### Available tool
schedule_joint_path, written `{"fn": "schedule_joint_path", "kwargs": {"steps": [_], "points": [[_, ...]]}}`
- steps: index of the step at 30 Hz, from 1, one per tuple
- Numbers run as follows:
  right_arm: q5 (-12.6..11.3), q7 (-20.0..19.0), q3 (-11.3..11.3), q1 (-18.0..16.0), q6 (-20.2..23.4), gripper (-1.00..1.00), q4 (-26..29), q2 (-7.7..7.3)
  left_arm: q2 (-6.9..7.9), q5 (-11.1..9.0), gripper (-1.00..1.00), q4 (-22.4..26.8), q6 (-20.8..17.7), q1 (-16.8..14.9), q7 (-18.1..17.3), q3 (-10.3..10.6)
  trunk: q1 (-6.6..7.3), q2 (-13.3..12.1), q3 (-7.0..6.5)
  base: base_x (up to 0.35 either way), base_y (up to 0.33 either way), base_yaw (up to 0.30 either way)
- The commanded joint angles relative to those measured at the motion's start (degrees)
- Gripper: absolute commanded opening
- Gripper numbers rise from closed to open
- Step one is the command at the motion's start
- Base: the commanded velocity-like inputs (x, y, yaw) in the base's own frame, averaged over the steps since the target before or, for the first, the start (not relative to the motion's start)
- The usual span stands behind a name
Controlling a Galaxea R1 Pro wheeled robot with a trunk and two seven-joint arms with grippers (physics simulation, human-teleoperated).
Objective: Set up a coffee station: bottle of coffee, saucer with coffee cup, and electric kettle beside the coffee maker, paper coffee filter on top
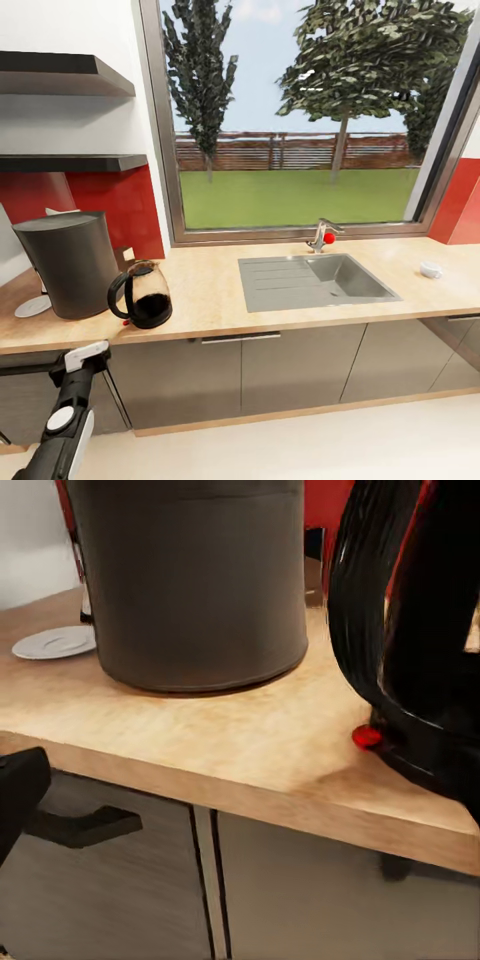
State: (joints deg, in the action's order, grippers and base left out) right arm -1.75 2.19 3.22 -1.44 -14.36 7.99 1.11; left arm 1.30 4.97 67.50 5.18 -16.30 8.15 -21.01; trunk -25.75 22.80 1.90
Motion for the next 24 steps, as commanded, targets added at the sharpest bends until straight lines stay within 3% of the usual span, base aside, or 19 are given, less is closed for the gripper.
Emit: {"fn": "schedule_joint_path", "kwargs": {"steps": [1, 5, 8, 13, 16, 17, 18, 21, 24], "points": [[-0.2, 0.0, 0.3, 0.0, -0.2, 1.00, 0.0, 0.03, -0.03, -0.3, 1.00, 2.4, 0.4, 2.0, -0.7, -0.8, -0.04, 0.1, 0.13, 0.000, 0.000, 0.000], [-0.2, 0.0, 0.3, 0.0, -0.2, 1.00, 0.0, 0.03, 0.13, -7.6, 1.00, 7.2, 0.8, 8.9, -4.8, -2.0, -0.04, 0.1, 0.13, 0.000, 0.000, 0.000], [-0.2, 0.0, 0.3, 0.0, -0.2, 1.00, 0.0, 0.03, 0.15, -9.5, 1.00, 7.1, 0.8, 13.5, -9.1, -3.8, -0.04, 0.1, 0.13, 0.000, 0.000, 0.000], [-0.2, -0.1, 0.3, 0.0, -0.2, 1.00, 0.0, 0.10, 0.35, -9.4, 1.00, 0.8, 0.8, 17.5, -11.1, -4.9, -0.04, 0.1, 0.13, 0.000, 0.000, 0.000], [-0.2, -0.1, 0.3, 0.0, -0.2, 1.00, 0.0, 0.10, 1.80, -8.4, 1.00, -5.4, 0.8, 18.7, -11.3, -5.1, -0.04, 0.1, 0.13, 0.000, 0.000, 0.000], [-0.2, -0.1, 0.3, 0.0, -0.2, 1.00, 0.0, 0.08, 3.49, -7.6, 1.00, -10.4, 0.7, 19.1, -11.4, -5.0, -0.04, 0.1, 0.13, 0.000, 0.000, 0.000], [-0.2, -0.1, 0.2, 0.0, -0.2, 1.00, 0.0, 0.09, 6.76, -6.7, 1.00, -23.7, 0.8, 19.1, -11.4, -4.7, -0.04, 0.1, 0.13, 0.000, 0.000, 0.000], [-0.2, -0.2, 0.2, 0.0, -0.2, 1.00, 0.0, 0.11, 8.07, -5.6, 1.00, -32.5, 0.8, 19.0, -11.4, -4.4, -0.04, 0.1, 0.13, 0.000, 0.000, 0.000], [-0.2, -0.3, 0.2, 0.0, -0.2, 1.00, 0.0, 0.09, 8.48, -2.8, 1.00, -38.1, 0.7, 18.9, -11.3, -4.3, -0.04, 0.1, 0.13, 0.000, 0.000, 0.000]]}}
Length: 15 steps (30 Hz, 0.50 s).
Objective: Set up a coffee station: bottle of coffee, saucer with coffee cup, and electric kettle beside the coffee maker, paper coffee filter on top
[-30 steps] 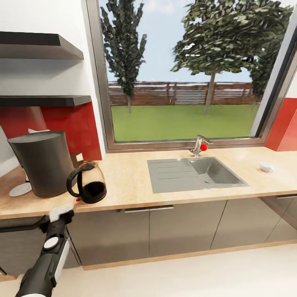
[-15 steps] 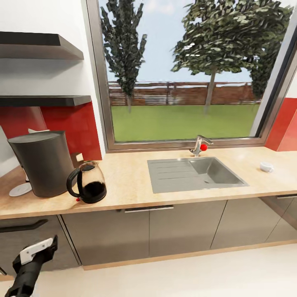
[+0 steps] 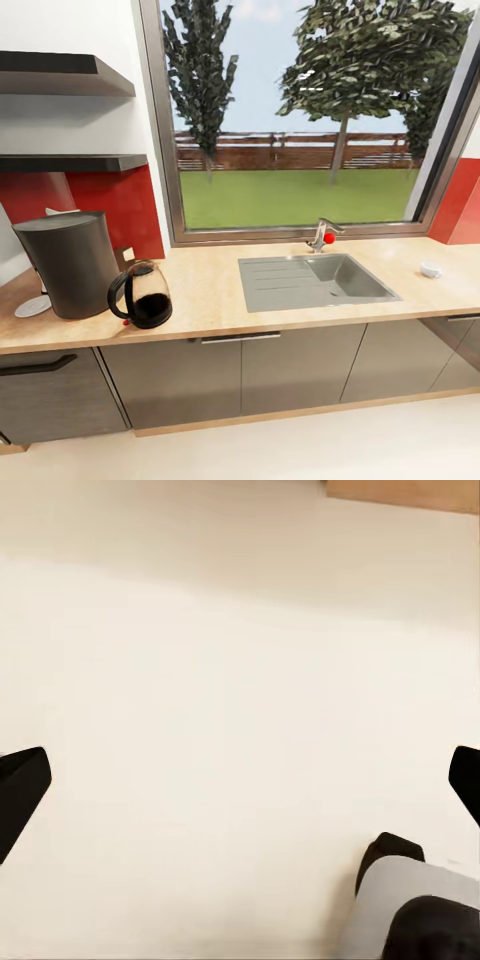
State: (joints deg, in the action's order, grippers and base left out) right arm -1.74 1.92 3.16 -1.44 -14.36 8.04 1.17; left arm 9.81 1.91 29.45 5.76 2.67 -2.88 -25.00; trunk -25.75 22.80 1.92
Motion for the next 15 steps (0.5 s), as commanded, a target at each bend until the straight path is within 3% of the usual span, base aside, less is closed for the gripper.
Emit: {"fn": "schedule_joint_path", "kwargs": {"steps": [1, 3, 5, 8, 9, 11, 15], "points": [[-0.2, 0.0, 0.3, 0.0, -0.2, 1.00, 0.0, 0.04, 0.00, 0.9, 1.00, -0.7, 0.1, 0.0, -0.3, -0.3, -0.04, 0.1, 0.11, 0.000, 0.000, 0.000], [-0.2, 0.2, 0.5, -0.1, -0.2, 1.00, 0.0, 0.05, 0.01, 4.1, 1.00, -3.9, 0.0, 0.0, -0.1, -0.2, -0.04, 0.1, 0.11, 0.000, 0.000, 0.000], [-0.4, 0.2, 0.7, -0.1, -0.1, 1.00, 0.2, 0.01, -0.01, 9.3, 1.00, -9.5, -0.3, 0.0, 0.2, -0.2, -0.04, 0.1, 0.11, 0.000, 0.000, 0.000], [-0.4, 0.1, 0.7, -0.1, -0.1, 1.00, 0.2, 0.05, 0.07, 10.3, 1.00, -11.8, -0.4, 0.0, 0.2, -0.2, -0.04, 0.1, 0.11, 0.000, 0.000, 0.000], [-0.4, 0.4, 0.7, -0.1, -0.1, 1.00, 0.3, -1.52, -0.21, 10.9, 1.00, -15.0, -0.7, 0.1, 0.3, -0.2, -0.04, 0.1, 0.11, 0.158, -0.120, 0.000], [-0.4, 0.4, 0.7, -0.1, -0.1, 1.00, 0.4, -1.77, -0.28, 11.5, 1.00, -15.4, -0.7, 0.1, 0.4, -0.1, -0.04, 0.1, 0.11, 0.193, -0.150, 0.000], [-0.3, 0.4, 0.7, -0.1, -0.1, 1.00, 5.6, -2.10, -0.61, 13.6, 1.00, -15.9, -2.0, 0.1, 6.8, -0.1, -0.04, 0.1, 0.11, 0.224, -0.179, 0.000]]}}
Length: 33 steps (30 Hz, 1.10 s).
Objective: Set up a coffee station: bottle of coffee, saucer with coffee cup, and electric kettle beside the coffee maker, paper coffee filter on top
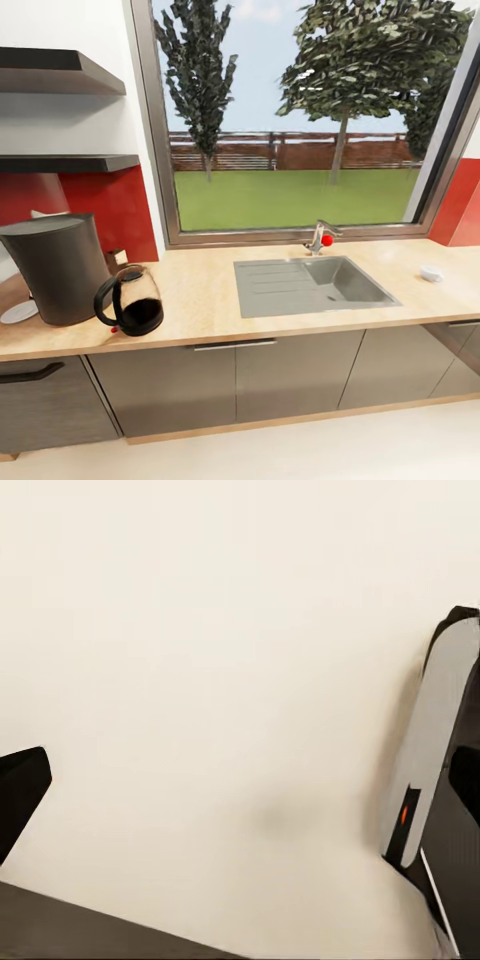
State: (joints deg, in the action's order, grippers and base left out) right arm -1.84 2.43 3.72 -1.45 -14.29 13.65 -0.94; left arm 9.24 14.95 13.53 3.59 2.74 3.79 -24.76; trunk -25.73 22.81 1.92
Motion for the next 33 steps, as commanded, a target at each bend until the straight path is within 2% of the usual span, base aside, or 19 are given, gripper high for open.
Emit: {"fn": "schedule_joint_path", "kwargs": {"steps": [1, 4, 7, 11, 16, 21, 25, 33], "points": [[-0.2, -0.1, 0.1, 0.0, -0.2, 1.00, 0.3, -0.02, -0.09, 0.7, 1.00, 0.0, -0.8, 0.0, 1.0, -0.4, -0.06, 0.1, 0.11, 0.231, -0.188, 0.000], [-0.2, -0.1, 0.1, 0.0, -0.3, 1.00, 0.9, -0.05, -0.24, 1.2, 1.00, 0.0, -3.7, 0.0, 2.4, -0.4, -0.06, 0.1, 0.11, 0.232, -0.190, 0.000], [-0.2, -0.1, 0.1, 0.0, -0.4, 1.00, 1.9, -0.17, -0.48, 3.2, 1.00, 0.0, -6.2, 0.0, 2.9, -0.6, -0.06, 0.1, 0.11, 0.232, -0.192, 0.000], [-0.2, -0.1, 0.2, 0.0, -0.4, 1.00, 5.2, -1.04, -0.97, 6.0, 1.00, -0.3, -7.3, 0.0, 3.1, -0.6, -0.06, 0.1, 0.11, 0.237, -0.192, 0.000], [-0.2, -0.4, 0.0, 0.0, -0.6, 1.00, 6.2, -1.79, -1.89, 8.8, 1.00, -1.3, -7.7, 0.0, 3.3, -0.9, -0.06, 0.1, 0.11, 0.241, -0.192, 0.000], [0.0, -0.5, -0.3, 0.0, -0.6, 1.00, 4.6, -1.61, -2.03, 9.0, 1.00, -2.0, -9.4, 0.0, 3.8, -1.4, -0.06, 0.1, 0.11, 0.218, -0.222, 0.000], [0.0, -0.6, -0.3, 0.0, -0.6, 1.00, 4.4, -1.49, -1.94, 9.0, 1.00, -4.3, -12.6, 0.0, 7.0, -1.1, -0.06, 0.1, 0.11, 0.126, -0.268, 0.000], [0.1, -0.6, -0.3, 0.0, -0.6, 1.00, 4.3, -1.43, -1.98, 9.0, 1.00, -6.7, -13.0, 0.0, 8.3, -1.2, -0.06, 0.1, 0.11, 0.009, -0.305, 0.000]]}}
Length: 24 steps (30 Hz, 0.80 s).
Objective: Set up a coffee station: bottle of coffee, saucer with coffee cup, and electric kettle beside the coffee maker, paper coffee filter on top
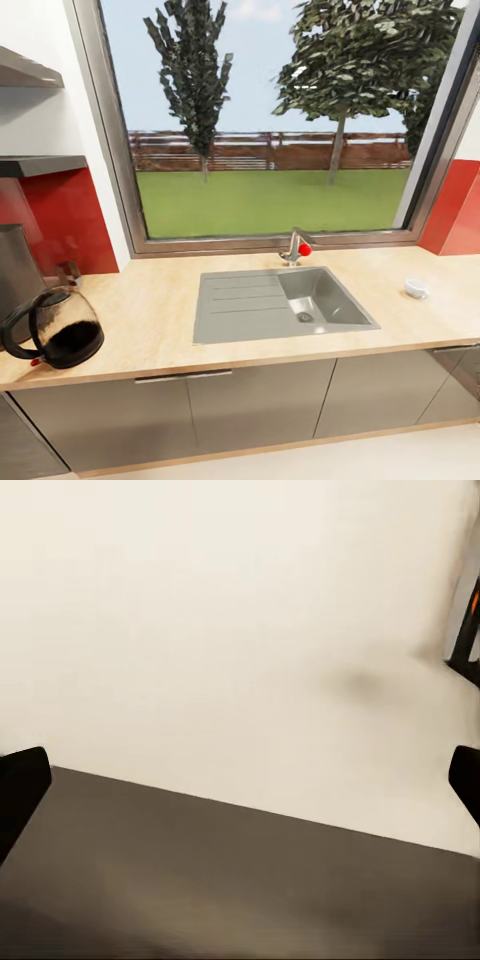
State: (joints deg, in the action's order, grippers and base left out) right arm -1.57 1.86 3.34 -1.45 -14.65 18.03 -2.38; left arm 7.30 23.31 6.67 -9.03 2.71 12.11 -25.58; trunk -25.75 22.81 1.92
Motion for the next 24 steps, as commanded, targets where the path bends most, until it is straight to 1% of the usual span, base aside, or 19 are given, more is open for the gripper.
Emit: {"fn": "schedule_joint_path", "kwargs": {"steps": [1, 3, 5, 8, 10, 11, 22, 24], "points": [[-0.1, 0.0, 0.0, 0.0, -0.2, 1.00, -0.1, 0.01, -0.03, 0.6, 1.00, -0.1, -0.4, 0.0, 0.1, -0.4, -0.03, 0.1, 0.11, 0.000, -0.309, 0.000], [-0.1, 0.0, -0.1, 0.0, -0.2, 1.00, -0.8, 0.01, -0.06, 0.6, 1.00, -0.4, -0.3, 0.0, 0.3, -0.4, -0.03, 0.1, 0.11, 0.000, -0.309, 0.000], [0.5, 0.0, -0.1, 0.0, -0.2, 1.00, -1.7, -0.05, -0.05, 0.6, 1.00, -0.5, -0.3, 0.0, 0.3, -0.4, -0.03, 0.1, 0.11, 0.000, -0.310, 0.000], [2.9, 0.0, 0.0, 0.0, -0.2, 1.00, -2.3, -0.23, -0.02, 0.5, 1.00, -0.5, -0.2, 0.0, 0.4, -0.6, -0.03, 0.1, 0.11, 0.000, -0.310, 0.000], [4.0, 0.0, 0.0, 0.0, -0.2, 1.00, -2.5, -0.29, -0.01, 0.5, 1.00, -0.5, -0.1, 0.0, 0.6, -0.7, -0.03, 0.1, 0.11, 0.000, -0.311, 0.000], [5.1, 0.1, 0.0, 0.0, -0.2, 1.00, -2.6, -0.33, -0.01, 0.5, 1.00, -0.4, 0.1, 0.0, 1.1, -0.8, -0.03, 0.1, 0.11, 0.000, -0.310, 0.000], [5.4, 0.2, 0.0, 0.0, -0.2, 1.00, -2.6, -0.34, -0.09, 0.4, 1.00, -0.1, 0.5, 0.0, 1.1, -0.8, -0.03, 0.1, 0.11, 0.000, -0.311, 0.000], [5.4, 0.3, 0.0, 0.0, -0.2, 1.00, -2.6, -0.31, -0.09, 0.0, 1.00, 0.0, 0.5, 0.0, 1.1, -0.8, -0.03, 0.1, 0.11, 0.000, -0.311, 0.000]]}}
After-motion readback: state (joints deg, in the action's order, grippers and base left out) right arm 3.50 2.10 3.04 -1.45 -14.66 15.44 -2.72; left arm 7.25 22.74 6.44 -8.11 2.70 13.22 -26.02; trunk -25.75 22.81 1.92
